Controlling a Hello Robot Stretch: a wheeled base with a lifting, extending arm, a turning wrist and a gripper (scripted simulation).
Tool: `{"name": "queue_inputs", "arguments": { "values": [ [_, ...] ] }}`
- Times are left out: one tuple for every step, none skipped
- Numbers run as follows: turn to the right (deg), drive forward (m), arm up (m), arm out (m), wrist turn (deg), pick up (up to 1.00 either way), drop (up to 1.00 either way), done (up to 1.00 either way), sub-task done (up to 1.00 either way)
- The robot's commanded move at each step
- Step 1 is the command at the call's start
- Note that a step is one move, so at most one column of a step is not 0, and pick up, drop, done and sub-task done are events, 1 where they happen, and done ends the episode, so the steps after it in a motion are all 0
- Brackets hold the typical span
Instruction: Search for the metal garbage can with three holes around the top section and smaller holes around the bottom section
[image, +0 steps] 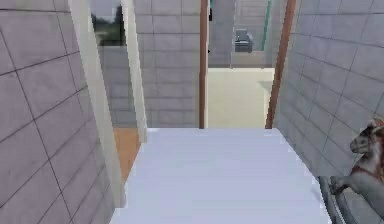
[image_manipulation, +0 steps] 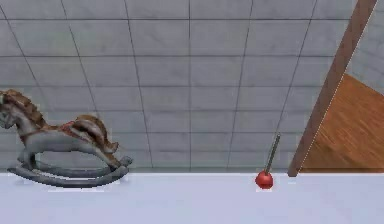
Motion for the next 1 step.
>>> {"name": "queue_inputs", "arguments": {
  "values": [
    [12.0, 0.00, 0.00, 0.00, 0.0, 0.00, 0.00, 0.00, 0.00]
  ]
}}
